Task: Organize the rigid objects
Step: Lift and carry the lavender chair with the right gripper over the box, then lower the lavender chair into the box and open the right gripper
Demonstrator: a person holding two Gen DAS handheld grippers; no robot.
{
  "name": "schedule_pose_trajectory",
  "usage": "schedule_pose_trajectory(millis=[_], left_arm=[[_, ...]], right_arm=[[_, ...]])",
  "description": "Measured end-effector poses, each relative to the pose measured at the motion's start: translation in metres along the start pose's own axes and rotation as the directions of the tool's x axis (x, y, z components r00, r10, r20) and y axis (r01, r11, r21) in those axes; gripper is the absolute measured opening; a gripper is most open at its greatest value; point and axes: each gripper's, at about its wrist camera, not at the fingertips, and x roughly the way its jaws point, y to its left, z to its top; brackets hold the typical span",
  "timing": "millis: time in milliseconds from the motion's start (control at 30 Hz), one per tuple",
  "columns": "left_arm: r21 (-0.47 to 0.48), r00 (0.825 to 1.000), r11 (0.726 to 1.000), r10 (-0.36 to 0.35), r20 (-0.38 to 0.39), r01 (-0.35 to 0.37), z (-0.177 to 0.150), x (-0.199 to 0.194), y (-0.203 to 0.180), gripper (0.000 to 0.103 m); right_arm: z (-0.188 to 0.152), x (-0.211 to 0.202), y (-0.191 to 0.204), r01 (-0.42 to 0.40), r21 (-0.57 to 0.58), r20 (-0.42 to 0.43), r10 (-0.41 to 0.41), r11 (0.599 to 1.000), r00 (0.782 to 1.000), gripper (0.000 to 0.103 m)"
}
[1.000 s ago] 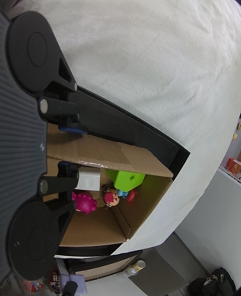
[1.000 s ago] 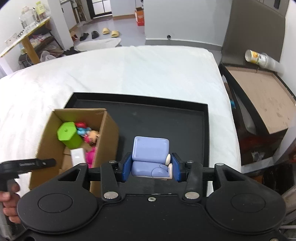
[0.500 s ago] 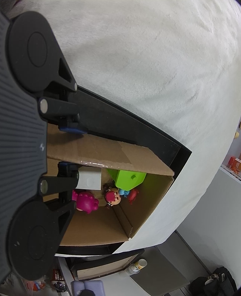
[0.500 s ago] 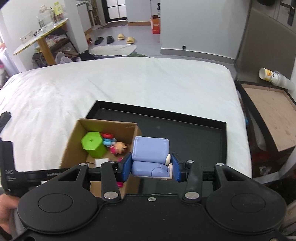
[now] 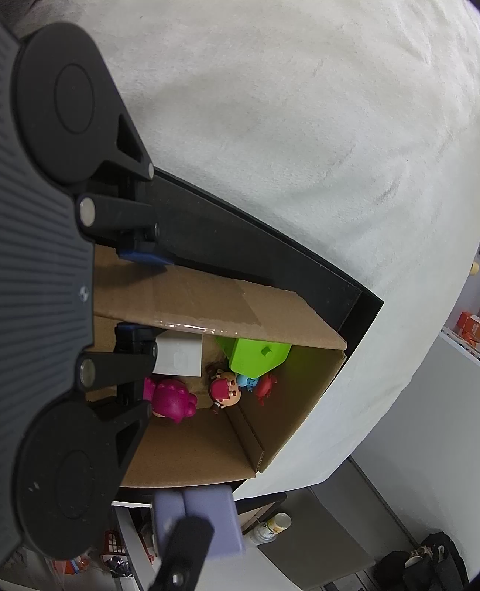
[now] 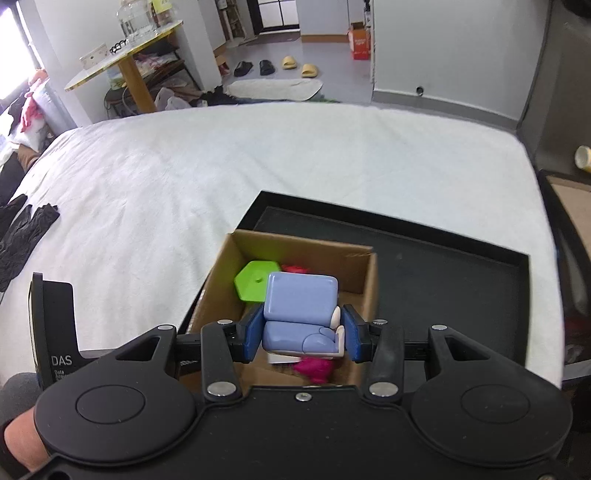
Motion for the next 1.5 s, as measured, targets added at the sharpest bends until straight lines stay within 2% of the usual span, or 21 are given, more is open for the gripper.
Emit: schedule_pose_trajectory(millis=[367,1133,1300,1500], left_arm=[[-0.004,1.0,1.0,-0.012,0.0,0.012,0.0,0.0,0.003,0.027],[0.017,0.999,0.999,-0.041,-0.005,0.041,0.002,0.002,0.006,0.028],[0.01,0.999,0.999,-0.049,-0.008,0.049,0.002,0.003,0.008,0.029],[0.007,0.999,0.999,-0.047,-0.012,0.047,0.002,0.002,0.008,0.029]], right_arm=[[-0.003,0.039,0.011,-0.032,0.071,-0.087,0.038,0.997,0.995,0.044],[-0.001,0.098,0.023,-0.083,0.21,-0.194,0.124,0.974,0.973,0.046],[-0.001,0.096,0.017,-0.107,0.242,-0.186,0.154,0.964,0.97,0.046],[-0.002,0.078,0.007,-0.101,0.258,-0.157,0.145,0.961,0.977,0.046]])
